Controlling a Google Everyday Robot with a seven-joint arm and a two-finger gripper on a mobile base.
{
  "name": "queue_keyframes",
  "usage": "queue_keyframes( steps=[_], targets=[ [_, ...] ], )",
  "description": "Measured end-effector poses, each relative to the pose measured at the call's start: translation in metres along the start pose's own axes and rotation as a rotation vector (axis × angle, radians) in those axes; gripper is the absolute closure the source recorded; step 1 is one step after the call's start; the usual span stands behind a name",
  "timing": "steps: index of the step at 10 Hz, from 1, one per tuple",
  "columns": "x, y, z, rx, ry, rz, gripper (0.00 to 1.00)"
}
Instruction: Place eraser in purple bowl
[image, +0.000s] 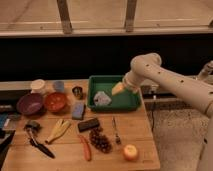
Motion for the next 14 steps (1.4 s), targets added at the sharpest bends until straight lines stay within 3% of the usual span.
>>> queue_keyframes(
  steps=[4,6,12,14],
  targets=[
    [0.016,0.047,0.021,-0.012,0.069,-0.131,0.25],
    [0.038,0.083,0.023,-0.032,0.105,-0.254,0.25],
    [0.045,0.089,0.025,-0.033,0.126,-0.300,0.25],
    [0.042,0.107,0.036,-0.040,0.158,-0.381,0.25]
  ],
)
